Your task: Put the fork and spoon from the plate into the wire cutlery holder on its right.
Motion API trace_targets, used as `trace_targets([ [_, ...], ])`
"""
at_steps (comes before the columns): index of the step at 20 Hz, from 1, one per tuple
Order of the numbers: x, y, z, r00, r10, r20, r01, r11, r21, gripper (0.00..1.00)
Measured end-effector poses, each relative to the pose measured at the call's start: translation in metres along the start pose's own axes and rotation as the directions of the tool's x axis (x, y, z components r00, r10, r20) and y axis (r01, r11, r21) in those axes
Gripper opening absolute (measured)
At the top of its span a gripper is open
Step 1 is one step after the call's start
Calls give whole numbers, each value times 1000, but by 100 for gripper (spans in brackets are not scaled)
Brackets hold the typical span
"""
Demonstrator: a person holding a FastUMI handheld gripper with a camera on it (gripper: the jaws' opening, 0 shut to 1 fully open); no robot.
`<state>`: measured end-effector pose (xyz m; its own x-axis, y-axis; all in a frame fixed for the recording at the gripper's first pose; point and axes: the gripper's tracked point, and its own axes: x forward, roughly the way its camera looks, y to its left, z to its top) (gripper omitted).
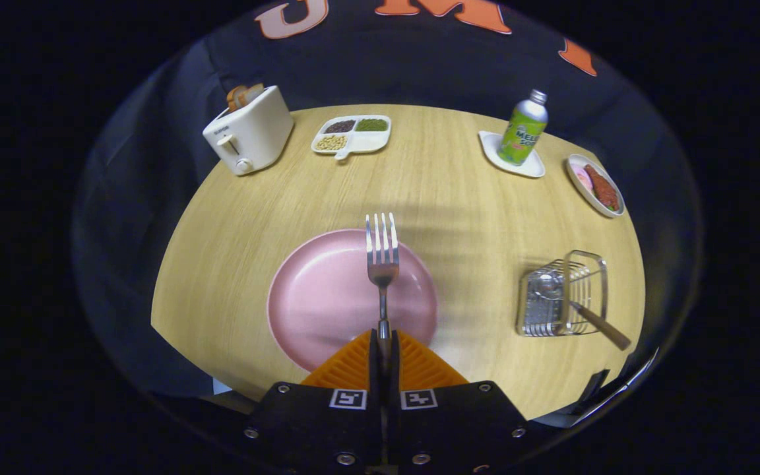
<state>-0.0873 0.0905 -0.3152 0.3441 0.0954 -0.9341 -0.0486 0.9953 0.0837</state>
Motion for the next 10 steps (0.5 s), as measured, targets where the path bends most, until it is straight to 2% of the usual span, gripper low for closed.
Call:
trace_targets([
  [5,-33,-90,-8,994,-96,-54,99,994,53,5],
  [10,-45,-139,-27,978,-107,-179,120,991,61,4],
])
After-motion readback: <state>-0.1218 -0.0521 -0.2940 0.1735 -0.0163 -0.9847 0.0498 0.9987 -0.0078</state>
